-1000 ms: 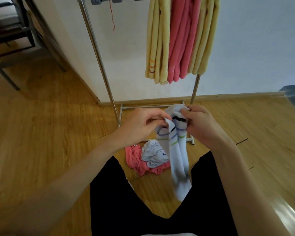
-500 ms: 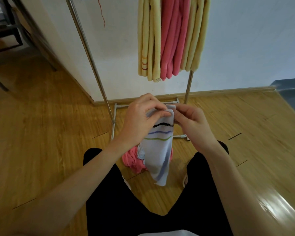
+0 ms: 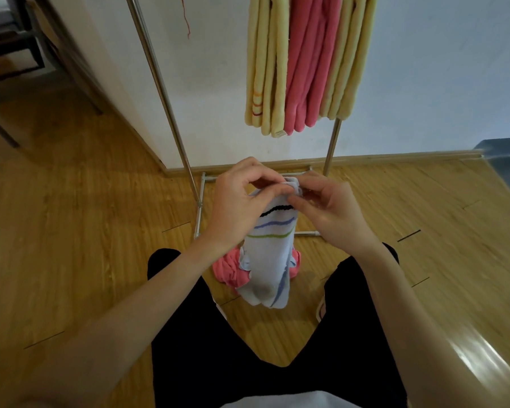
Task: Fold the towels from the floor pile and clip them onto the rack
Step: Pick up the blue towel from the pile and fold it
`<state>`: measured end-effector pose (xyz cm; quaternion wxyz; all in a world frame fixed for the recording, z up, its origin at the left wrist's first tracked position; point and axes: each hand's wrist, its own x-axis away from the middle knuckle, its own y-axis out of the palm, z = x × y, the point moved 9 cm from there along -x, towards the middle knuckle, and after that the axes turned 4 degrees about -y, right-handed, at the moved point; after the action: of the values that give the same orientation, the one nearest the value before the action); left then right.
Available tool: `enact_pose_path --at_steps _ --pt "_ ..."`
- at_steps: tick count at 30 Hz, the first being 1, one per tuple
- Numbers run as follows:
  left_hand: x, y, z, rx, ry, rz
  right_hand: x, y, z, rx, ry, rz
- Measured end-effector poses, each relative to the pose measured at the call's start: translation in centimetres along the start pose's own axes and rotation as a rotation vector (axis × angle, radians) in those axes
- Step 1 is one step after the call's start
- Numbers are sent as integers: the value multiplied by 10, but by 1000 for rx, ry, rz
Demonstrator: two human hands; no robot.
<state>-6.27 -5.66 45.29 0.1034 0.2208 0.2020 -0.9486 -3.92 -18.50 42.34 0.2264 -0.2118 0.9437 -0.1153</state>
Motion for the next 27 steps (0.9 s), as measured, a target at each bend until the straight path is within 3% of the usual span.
enact_pose_path --at_steps 7,13,18,24,27 --pt "22 -8 -51 -62 -74 -219 -6 -10 12 -80 66 65" --pt "50 -7 -106 -182 -188 -315 -4 -20 10 -126 91 123" --pt "44 -22 -103 -317 -76 -257 0 -37 15 -110 95 185" --pt "-2 -53 -28 -595 243 -197 4 -61 23 2 55 286" --pt "-17 -60 -3 -616 309 -206 3 -66 20 29 40 338"
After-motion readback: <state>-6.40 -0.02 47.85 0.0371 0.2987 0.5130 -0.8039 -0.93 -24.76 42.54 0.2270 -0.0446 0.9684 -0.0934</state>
